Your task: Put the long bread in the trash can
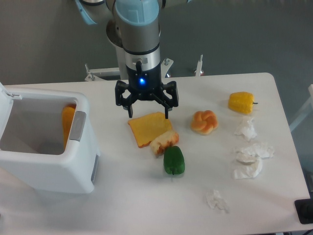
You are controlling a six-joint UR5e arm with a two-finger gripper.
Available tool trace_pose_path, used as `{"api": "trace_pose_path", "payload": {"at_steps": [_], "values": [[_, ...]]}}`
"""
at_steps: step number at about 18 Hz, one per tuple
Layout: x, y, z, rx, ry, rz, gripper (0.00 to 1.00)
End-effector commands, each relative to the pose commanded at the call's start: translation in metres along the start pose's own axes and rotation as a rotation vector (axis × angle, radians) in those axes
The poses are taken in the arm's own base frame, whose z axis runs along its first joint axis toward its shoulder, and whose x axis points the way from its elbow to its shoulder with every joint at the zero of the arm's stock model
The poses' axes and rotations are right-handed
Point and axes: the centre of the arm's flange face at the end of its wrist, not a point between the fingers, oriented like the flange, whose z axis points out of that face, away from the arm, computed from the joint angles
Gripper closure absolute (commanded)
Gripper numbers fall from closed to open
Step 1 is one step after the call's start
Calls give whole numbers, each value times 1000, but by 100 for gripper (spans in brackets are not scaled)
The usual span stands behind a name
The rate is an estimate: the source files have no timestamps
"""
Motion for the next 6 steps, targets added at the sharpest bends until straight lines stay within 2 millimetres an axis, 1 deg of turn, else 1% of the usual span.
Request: {"api": "trace_pose_path", "payload": {"at_steps": [6], "values": [[-3, 3, -1, 1, 1, -6, 0]]}}
